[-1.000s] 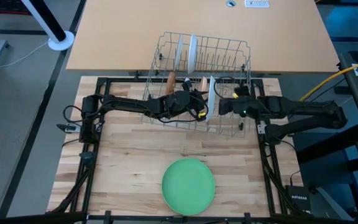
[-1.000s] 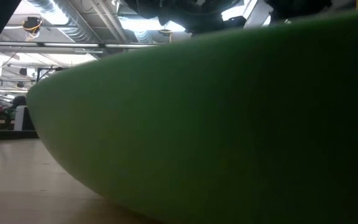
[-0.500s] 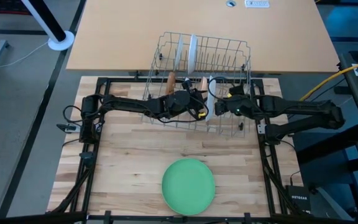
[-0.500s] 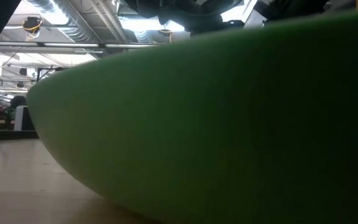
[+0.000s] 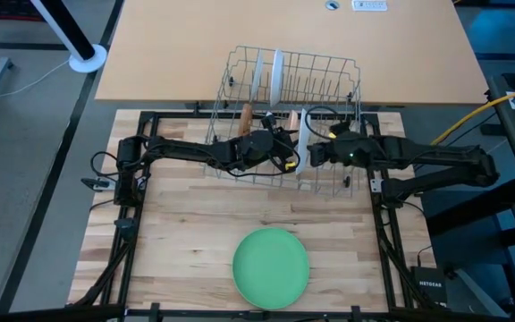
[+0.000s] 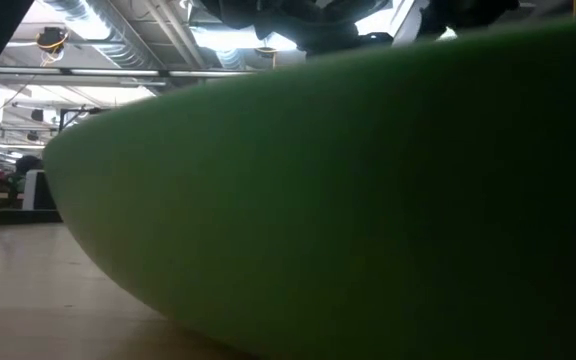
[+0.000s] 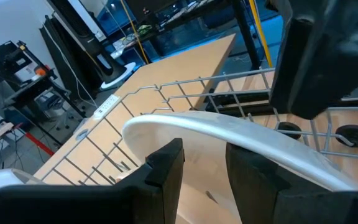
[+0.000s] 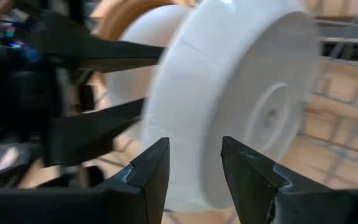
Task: Sort dishes
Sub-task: Put the white plate into the gray dishwasher rack, then put the green plate into the gray dishwasher rack
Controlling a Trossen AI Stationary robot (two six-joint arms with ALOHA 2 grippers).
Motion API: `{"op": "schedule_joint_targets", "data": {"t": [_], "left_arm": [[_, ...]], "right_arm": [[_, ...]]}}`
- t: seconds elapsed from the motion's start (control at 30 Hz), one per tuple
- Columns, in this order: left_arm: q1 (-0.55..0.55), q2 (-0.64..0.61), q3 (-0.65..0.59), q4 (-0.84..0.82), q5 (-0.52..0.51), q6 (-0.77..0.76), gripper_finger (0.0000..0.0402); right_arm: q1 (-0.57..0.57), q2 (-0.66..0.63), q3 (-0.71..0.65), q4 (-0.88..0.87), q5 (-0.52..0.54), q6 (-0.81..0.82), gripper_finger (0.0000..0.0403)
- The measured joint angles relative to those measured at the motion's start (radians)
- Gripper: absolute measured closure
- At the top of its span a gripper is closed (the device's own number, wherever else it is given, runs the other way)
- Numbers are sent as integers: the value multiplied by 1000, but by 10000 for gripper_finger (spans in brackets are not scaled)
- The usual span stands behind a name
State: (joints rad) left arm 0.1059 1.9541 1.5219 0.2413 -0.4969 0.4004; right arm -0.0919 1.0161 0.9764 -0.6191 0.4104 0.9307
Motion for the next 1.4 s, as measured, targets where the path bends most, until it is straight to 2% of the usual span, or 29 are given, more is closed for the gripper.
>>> {"op": "schedule_joint_targets", "data": {"t": [0.3, 0.67, 1.07, 1.2, 1.4], "left_arm": [[0, 0, 0, 0, -5, 2, 286], [-4, -11, 0, 4, -105, 85, 286], [-16, -11, 0, -54, -375, 132, 286], [-44, -20, 0, -58, -408, 146, 286], [-121, -52, 0, -65, -570, 272, 286]], "right_arm": [[1, 5, 0, 9, 3, -1, 251], [1, 5, 0, -102, 26, -2, 251], [0, 5, 0, -187, 42, -10, 251], [0, 5, 0, -193, 95, -104, 251], [0, -4, 0, -195, 140, -173, 251]]}}
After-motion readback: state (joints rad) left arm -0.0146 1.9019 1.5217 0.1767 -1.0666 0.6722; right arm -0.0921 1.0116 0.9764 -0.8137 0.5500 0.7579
